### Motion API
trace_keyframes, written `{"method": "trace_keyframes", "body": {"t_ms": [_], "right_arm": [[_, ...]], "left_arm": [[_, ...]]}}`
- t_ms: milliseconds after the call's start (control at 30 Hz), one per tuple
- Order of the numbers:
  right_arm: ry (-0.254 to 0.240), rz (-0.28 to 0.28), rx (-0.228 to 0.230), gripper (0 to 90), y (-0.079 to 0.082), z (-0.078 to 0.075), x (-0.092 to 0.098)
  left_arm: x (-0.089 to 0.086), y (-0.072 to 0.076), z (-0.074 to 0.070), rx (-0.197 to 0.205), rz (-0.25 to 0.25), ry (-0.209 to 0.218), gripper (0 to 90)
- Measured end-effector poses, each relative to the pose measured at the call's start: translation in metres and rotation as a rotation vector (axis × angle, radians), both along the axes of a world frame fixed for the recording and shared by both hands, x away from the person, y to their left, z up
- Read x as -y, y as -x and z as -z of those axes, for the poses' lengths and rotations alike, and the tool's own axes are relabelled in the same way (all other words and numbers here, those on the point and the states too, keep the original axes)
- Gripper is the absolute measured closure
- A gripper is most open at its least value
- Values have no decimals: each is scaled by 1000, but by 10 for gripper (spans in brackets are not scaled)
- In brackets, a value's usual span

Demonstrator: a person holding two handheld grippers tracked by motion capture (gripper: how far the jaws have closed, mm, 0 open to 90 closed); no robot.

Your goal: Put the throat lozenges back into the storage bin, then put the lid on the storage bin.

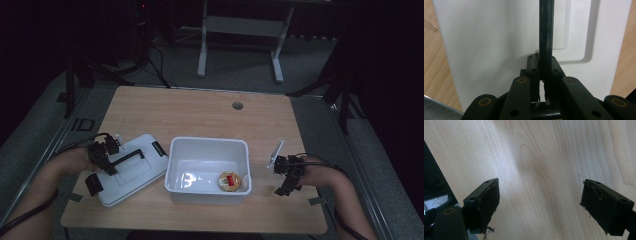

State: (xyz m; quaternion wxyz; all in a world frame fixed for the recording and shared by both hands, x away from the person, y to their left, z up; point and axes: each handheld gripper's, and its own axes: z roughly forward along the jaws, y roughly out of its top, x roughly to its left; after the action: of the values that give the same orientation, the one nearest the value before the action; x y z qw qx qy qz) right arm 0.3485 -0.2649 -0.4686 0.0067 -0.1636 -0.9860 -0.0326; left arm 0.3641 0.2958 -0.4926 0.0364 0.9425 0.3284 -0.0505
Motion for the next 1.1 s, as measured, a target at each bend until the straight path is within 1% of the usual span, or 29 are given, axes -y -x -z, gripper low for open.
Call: {"method": "trace_keyframes", "body": {"t_ms": [67,100,133,200,233,300,333,400,533,633,667,700,733,767,800,867,900,933,1100], "right_arm": [[1,4,-2,149,0,1,1],[1,4,-1,149,1,1,1],[-2,6,-1,148,1,1,2],[-1,12,-2,148,1,1,3],[-3,15,0,149,1,0,4],[-8,20,2,149,1,0,5],[-9,20,3,149,1,0,5],[-8,22,1,149,2,1,5],[-12,28,1,149,1,1,7],[-12,33,3,149,2,1,8],[-14,35,4,148,2,1,8],[-18,37,5,149,2,1,9],[-20,38,4,149,2,0,9],[-20,38,5,149,2,0,9],[-18,39,6,148,1,1,10],[-13,42,8,149,1,1,10],[-13,45,8,149,1,0,11],[-13,45,8,149,1,0,11],[-16,47,11,149,2,0,11]], "left_arm": [[0,1,-1,8,12,3,833],[0,1,-1,1,8,7,833],[0,2,-1,7,18,3,834],[0,2,-2,5,15,2,836],[0,2,-2,14,16,-1,836],[-1,2,-3,9,12,2,836],[-2,2,-4,19,10,0,836],[-3,3,-6,20,8,11,836],[-9,5,-15,43,-4,23,836],[-12,7,-20,53,-3,28,836],[-13,7,-22,48,-3,31,836],[-13,8,-23,54,0,31,836],[-14,9,-25,54,-6,38,837],[-14,9,-27,52,0,37,836],[-14,10,-29,62,2,29,836],[-16,10,-34,66,4,28,837],[-16,10,-34,66,4,28,836],[-17,11,-41,73,-3,31,836],[-19,11,-58,91,8,35,836]]}}
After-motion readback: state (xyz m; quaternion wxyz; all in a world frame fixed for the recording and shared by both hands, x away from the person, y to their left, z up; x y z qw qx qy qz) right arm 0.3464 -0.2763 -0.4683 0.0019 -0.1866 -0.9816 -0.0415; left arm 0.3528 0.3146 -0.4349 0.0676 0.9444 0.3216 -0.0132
